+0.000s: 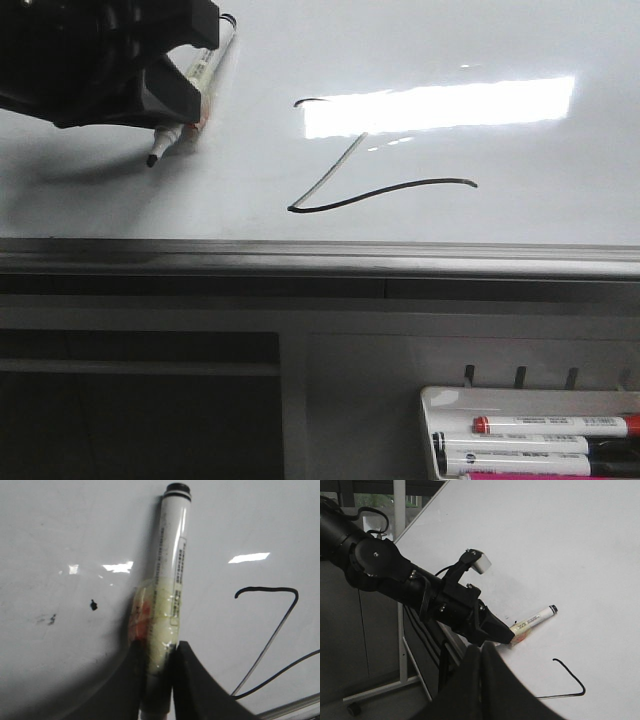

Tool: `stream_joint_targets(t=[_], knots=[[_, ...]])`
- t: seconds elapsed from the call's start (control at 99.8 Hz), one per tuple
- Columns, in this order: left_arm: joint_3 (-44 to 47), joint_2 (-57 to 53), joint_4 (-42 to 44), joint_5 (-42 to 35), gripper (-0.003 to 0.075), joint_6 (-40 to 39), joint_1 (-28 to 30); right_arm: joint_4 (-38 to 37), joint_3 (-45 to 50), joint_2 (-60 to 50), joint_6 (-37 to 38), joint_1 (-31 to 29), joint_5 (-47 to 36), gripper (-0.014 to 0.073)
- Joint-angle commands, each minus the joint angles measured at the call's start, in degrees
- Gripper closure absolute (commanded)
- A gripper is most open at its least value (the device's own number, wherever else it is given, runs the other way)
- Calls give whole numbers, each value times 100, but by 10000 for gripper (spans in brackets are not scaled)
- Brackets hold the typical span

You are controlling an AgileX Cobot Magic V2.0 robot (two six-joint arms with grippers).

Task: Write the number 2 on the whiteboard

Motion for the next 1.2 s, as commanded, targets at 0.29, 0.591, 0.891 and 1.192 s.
stream_joint_targets(t=[0.29, 0.591, 0.891, 1.192], knots=[[-98, 66, -147, -420, 740, -89, 15, 241, -159, -12, 3, -35, -169, 665], [-98, 66, -147, -406, 738, -89, 15, 241, -159, -12, 3, -35, -84, 665], [-98, 66, -147, -465, 661, -89, 15, 241, -159, -12, 3, -35, -59, 664], [-98, 226, -160, -493, 556, -89, 15, 241, -159, -12, 3, -35, 13, 664]])
